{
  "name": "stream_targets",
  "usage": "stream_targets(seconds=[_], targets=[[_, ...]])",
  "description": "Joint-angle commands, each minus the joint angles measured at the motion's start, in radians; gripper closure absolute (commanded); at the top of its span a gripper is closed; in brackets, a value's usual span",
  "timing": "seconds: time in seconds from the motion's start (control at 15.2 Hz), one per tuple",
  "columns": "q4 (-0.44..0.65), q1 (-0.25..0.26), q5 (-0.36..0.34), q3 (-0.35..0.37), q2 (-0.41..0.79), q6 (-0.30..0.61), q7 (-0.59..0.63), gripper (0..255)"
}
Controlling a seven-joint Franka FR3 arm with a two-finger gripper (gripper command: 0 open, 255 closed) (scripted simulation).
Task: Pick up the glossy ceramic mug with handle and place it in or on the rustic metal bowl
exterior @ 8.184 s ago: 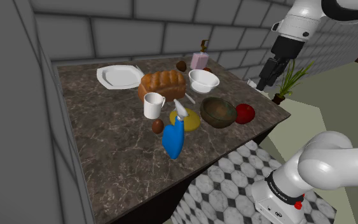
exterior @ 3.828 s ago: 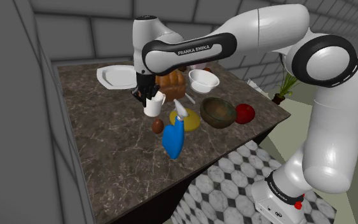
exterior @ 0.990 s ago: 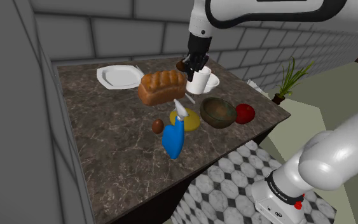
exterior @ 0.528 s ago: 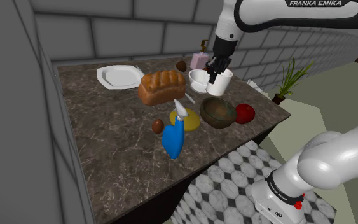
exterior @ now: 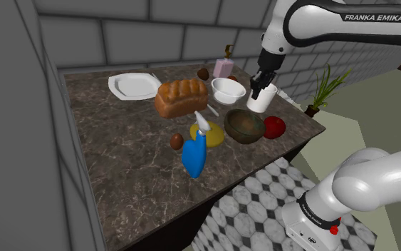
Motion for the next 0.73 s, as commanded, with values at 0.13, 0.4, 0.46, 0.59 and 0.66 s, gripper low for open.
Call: stream_targets(seconds=[0.13, 0.4, 0.46, 0.59, 0.66], targets=[[-0.052, 0.000, 0.000, 0.000, 0.002, 0.054, -0.001, 255], [-0.099, 0.000, 0.000, 0.002, 0.010, 0.110, 0.002, 255], [-0.110, 0.000, 0.000, 0.003, 0.013, 0.124, 0.002, 255], [-0.132, 0.001, 0.000, 0.004, 0.019, 0.152, 0.004, 255], [-0.143, 0.001, 0.000, 0.005, 0.023, 0.166, 0.004, 255]])
